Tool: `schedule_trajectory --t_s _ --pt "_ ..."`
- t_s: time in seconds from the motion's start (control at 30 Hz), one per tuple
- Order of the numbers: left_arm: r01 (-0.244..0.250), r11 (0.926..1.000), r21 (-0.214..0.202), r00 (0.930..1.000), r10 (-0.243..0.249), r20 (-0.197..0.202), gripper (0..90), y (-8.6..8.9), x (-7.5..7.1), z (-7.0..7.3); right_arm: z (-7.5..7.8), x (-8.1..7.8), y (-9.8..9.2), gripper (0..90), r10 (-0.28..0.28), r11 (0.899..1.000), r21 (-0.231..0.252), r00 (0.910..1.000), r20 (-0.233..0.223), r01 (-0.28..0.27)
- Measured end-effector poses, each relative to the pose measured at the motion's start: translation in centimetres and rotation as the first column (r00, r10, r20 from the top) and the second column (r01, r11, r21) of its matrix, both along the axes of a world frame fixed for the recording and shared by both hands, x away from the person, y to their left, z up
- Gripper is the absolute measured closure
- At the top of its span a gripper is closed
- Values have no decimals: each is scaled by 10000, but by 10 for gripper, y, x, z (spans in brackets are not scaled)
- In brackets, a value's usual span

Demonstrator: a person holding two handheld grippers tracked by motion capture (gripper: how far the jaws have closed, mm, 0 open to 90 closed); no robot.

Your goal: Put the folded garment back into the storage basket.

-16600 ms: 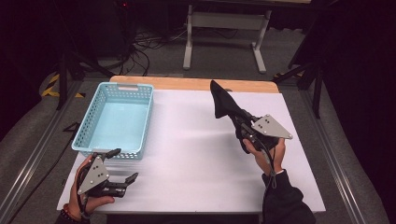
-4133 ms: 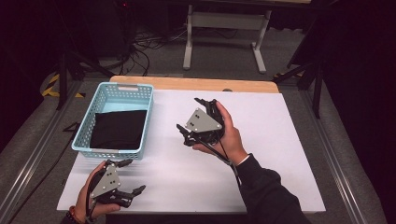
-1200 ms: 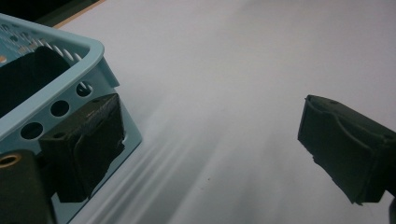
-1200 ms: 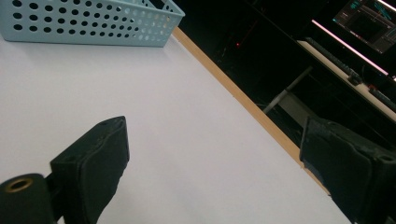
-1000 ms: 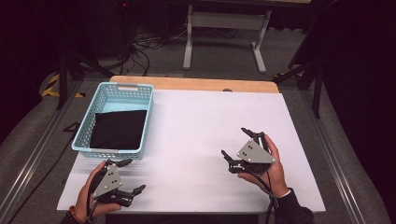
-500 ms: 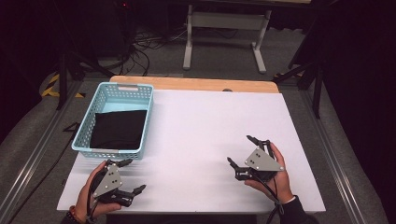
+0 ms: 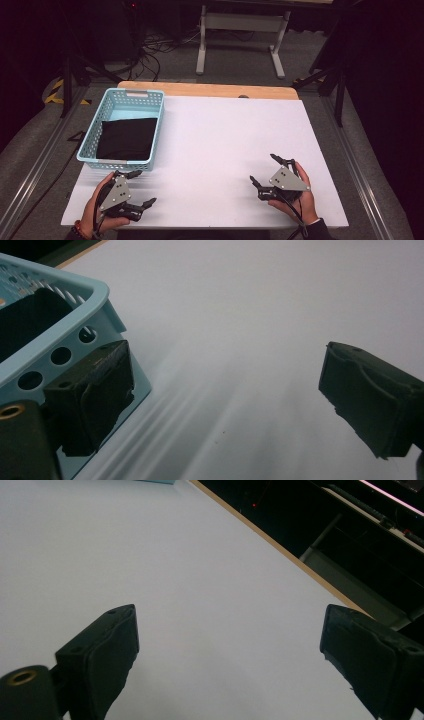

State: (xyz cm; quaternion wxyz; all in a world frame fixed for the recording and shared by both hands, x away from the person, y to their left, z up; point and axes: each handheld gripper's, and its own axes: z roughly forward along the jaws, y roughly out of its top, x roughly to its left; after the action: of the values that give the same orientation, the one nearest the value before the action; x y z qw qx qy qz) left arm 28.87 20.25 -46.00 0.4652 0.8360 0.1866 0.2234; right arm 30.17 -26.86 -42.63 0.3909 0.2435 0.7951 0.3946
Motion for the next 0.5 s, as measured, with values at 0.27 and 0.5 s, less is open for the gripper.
schedule_trajectory --t_s 0.27,0.5 --pt "-63 9999 -83 10000 62 -53 82 1 1 0 -15 -4 -16 68 -468 9981 391 9984 -328 480" --pt "-100 9999 -12 9999 100 -90 81 0 4 0 -22 -8 -30 28 -717 9908 1138 9973 -143 729"
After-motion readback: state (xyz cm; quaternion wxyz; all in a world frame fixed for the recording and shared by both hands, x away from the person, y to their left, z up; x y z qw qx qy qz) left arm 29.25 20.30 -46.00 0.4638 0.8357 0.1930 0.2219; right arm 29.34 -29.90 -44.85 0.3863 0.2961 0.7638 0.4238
